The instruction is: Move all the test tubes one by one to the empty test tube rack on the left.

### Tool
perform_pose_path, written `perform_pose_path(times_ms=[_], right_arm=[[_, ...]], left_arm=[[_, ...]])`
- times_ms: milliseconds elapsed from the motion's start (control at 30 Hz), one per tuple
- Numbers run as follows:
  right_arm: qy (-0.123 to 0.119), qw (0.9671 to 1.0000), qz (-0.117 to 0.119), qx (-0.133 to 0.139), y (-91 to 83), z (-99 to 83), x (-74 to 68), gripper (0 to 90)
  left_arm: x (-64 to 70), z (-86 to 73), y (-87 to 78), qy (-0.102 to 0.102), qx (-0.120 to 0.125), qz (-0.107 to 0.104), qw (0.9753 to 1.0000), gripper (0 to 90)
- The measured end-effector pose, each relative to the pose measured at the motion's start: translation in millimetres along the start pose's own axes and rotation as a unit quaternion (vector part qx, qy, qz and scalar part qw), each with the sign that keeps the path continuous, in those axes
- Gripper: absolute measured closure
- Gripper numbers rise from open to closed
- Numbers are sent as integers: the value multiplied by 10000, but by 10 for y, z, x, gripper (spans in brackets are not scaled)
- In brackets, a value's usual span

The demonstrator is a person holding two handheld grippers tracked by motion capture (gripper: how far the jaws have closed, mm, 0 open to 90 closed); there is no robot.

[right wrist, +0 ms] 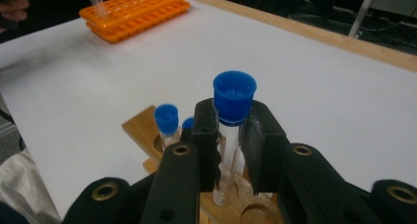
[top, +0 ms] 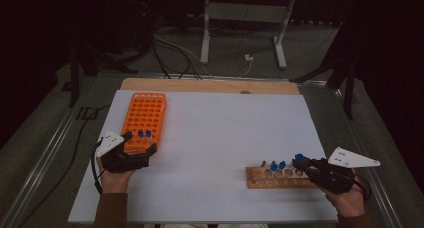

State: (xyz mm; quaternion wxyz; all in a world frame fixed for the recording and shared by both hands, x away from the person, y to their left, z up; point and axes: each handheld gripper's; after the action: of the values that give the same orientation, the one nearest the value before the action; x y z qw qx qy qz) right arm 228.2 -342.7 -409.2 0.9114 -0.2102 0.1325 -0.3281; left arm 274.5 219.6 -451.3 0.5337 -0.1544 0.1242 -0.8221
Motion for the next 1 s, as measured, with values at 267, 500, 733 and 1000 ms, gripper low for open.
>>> perform_pose_path(times_ms=[267, 500, 733, 1000], right_arm=[[-119, 9998, -40, 128, -107, 140, -12, 772], [-152, 9996, -115, 232, -110, 285, 51, 772], [-112, 9995, -103, 288, 43, 412, 90, 772], [-121, 9993, -132, 326, 274, 586, 25, 771]], left_arm=[[6, -11, 20, -37, -14, -58, 10000, 9], [30, 1, 20, 5, 9, -57, 10000, 9], [76, 20, 21, 47, 107, -122, 9999, 9], [164, 52, 36, 176, 151, -170, 9996, 9]])
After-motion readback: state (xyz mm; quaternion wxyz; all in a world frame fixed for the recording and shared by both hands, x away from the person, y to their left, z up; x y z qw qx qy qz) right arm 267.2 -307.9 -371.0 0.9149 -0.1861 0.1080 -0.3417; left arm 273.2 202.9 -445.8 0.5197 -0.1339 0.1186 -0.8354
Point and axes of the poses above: each handheld gripper's, and its own axes: y roughly forward along the jaws, z roughly out of its top, x roughly to its right, and after that the axes turned 6 degrees about z, right-handed
